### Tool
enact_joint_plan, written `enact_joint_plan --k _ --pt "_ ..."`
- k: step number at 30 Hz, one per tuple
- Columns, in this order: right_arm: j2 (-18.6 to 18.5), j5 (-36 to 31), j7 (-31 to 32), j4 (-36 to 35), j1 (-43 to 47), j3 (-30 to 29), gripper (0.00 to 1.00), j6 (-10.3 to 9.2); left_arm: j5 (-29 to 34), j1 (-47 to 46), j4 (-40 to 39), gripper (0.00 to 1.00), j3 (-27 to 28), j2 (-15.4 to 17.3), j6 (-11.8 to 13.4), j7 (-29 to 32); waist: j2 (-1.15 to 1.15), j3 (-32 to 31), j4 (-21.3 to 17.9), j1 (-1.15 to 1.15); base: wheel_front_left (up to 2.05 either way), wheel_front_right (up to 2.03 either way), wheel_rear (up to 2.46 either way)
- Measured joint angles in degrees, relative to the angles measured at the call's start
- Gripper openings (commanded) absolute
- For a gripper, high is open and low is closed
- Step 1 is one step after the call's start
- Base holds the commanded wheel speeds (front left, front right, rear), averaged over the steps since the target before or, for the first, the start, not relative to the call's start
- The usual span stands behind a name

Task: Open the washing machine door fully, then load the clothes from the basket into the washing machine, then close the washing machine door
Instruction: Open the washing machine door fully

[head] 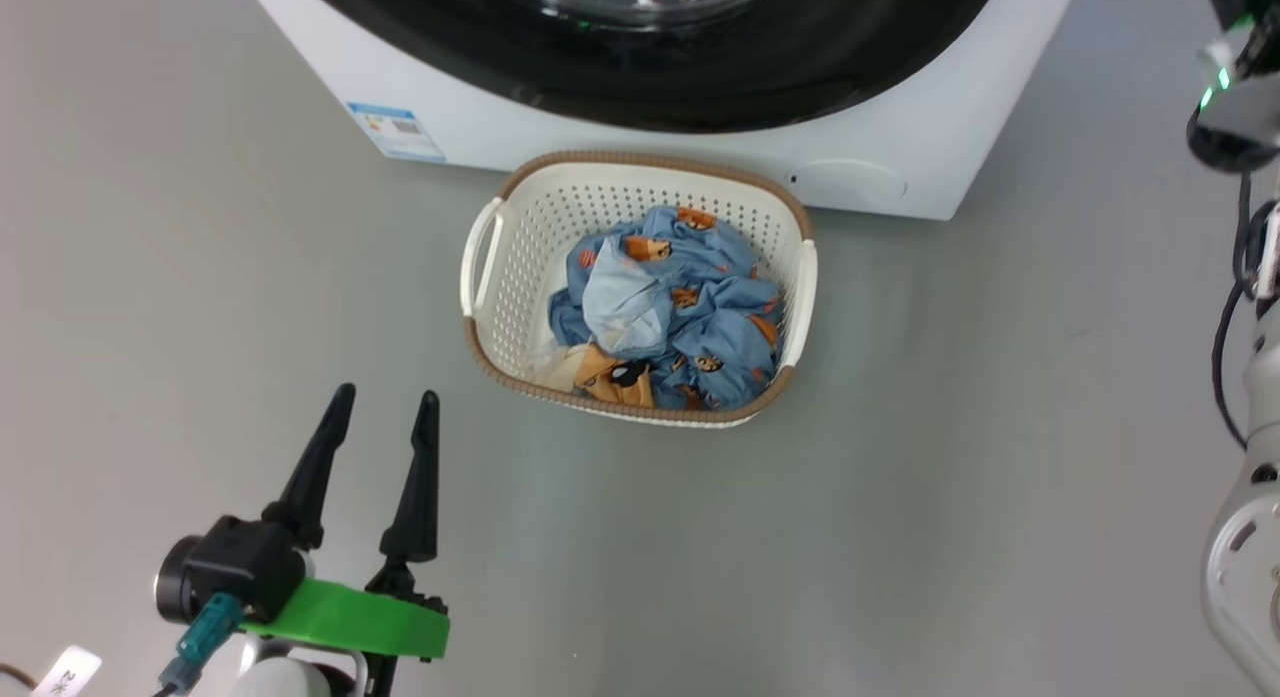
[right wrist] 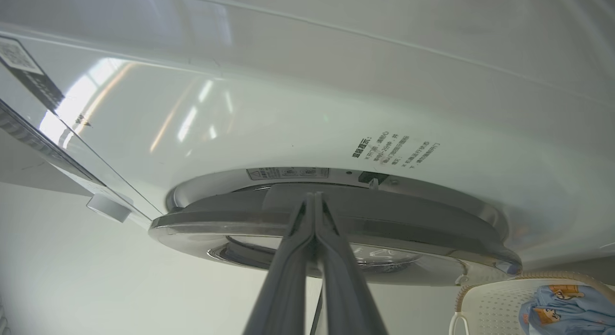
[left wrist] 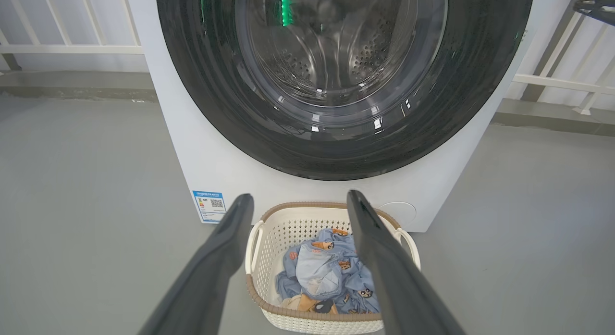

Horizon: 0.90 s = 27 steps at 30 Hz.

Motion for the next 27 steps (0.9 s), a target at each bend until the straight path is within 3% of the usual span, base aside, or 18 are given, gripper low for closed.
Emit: enact_joint_plan --k 27 --pt "3.04 -17.56 3.53 1.04 -14.04 -7.14 0.0 0.0 -5.19 -4.42 -0.24 1.0 -4.22 -0.2 0.0 0.0 0.0 7.44 4.11 0.0 0.0 0.0 0.0"
